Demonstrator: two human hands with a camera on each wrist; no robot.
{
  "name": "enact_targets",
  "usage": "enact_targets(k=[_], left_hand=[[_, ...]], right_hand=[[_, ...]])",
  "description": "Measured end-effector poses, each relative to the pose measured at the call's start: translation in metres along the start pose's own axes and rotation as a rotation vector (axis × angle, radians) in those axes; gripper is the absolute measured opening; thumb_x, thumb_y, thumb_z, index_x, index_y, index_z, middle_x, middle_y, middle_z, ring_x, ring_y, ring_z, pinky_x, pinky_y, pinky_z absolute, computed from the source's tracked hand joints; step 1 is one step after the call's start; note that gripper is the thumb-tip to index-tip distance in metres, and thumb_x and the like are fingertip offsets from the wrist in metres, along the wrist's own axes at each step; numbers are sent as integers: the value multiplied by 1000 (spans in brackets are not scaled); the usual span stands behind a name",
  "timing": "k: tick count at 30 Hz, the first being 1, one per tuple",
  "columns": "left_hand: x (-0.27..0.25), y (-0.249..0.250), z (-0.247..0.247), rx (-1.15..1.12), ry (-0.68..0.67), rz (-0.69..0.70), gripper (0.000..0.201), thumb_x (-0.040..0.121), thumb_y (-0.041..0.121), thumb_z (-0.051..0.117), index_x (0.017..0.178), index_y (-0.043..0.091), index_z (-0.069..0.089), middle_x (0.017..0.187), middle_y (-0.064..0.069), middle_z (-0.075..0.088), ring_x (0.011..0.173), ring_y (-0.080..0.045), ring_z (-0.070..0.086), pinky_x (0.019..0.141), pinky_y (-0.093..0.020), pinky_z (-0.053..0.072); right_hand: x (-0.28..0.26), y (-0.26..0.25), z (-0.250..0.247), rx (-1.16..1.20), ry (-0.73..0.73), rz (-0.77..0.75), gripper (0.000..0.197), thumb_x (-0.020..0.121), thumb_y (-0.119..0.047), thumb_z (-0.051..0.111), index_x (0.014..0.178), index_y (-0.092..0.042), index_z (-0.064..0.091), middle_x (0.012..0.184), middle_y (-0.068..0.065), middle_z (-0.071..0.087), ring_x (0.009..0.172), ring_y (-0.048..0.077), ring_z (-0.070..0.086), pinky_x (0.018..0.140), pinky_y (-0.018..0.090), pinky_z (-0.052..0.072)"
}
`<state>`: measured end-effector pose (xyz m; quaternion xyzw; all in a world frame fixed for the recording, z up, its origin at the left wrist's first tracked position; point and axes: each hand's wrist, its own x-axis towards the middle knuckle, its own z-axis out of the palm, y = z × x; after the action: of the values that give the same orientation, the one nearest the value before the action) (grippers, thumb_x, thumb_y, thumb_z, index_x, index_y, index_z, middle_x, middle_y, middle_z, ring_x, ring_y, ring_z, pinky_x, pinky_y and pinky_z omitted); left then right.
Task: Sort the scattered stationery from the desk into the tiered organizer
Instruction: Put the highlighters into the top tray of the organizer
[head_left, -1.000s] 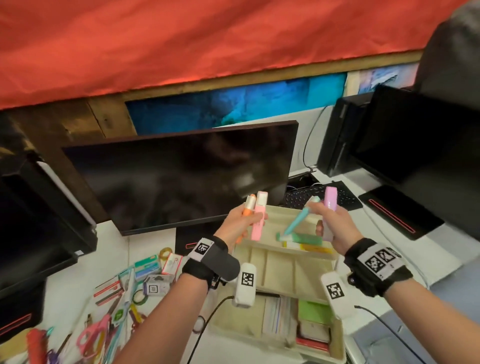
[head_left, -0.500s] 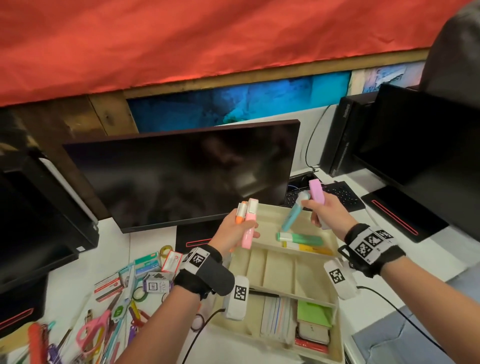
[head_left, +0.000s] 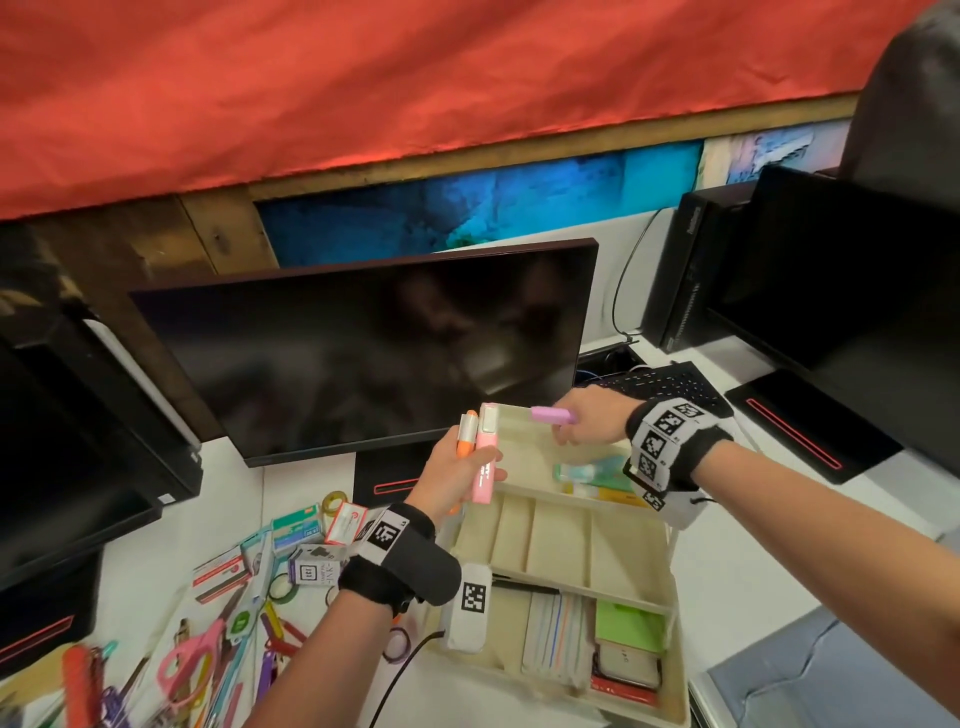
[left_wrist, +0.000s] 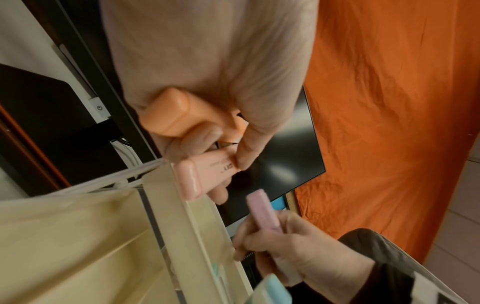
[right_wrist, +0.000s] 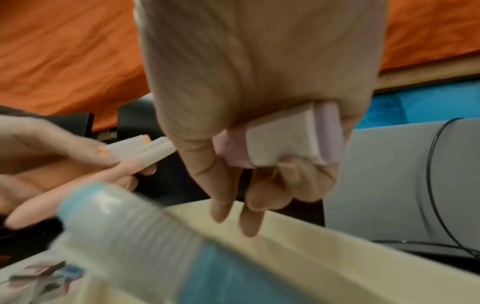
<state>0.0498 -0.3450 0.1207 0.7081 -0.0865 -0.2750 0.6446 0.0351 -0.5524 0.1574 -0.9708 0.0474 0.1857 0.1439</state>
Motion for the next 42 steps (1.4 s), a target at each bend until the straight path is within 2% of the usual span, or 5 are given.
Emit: enact_targets(k=[3, 9, 23, 32, 42], left_hand=[[-2, 0, -1, 14, 5, 0, 23, 94, 10, 52, 113, 21, 46, 103, -6, 62, 81, -14, 66, 66, -22, 52], [-5, -3, -8, 18, 16, -14, 27, 92, 8, 54, 115, 20, 46, 116, -10, 59, 84, -15, 66, 77, -26, 53], [19, -7, 15, 83, 141, 21, 22, 88, 13, 60, 109, 13, 56, 110, -12, 64, 93, -17, 60, 64, -21, 42], [30, -15, 12, 15, 317, 70, 45, 83, 14, 68, 120, 19, 43, 103, -4, 58, 102, -23, 61, 94, -41, 49], [27, -23, 23, 193, 402, 151, 37, 84, 18, 68, 113, 18, 44, 93, -1, 60, 86, -19, 60, 68, -27, 45]], right_hand=[[0, 6, 11, 0, 78, -13, 19, 86, -14, 49, 94, -21, 64, 100, 4, 66, 96, 25, 61, 83, 32, 47], [-42, 46, 9, 20, 34, -52, 29, 85, -7, 53, 106, -23, 66, 82, -15, 43, 89, 13, 51, 85, 27, 42], [-26, 50, 40, 76, 151, 48, 19, 89, -27, 59, 104, -16, 62, 97, 5, 55, 94, 26, 59, 83, 34, 46], [-18, 43, 40, -70, 232, 76, 18, 90, -30, 54, 105, -21, 57, 102, 5, 61, 96, 28, 60, 80, 36, 46], [-22, 38, 51, -58, 249, 2, 21, 88, -27, 57, 108, -21, 55, 106, 1, 55, 98, 25, 58, 76, 31, 39]])
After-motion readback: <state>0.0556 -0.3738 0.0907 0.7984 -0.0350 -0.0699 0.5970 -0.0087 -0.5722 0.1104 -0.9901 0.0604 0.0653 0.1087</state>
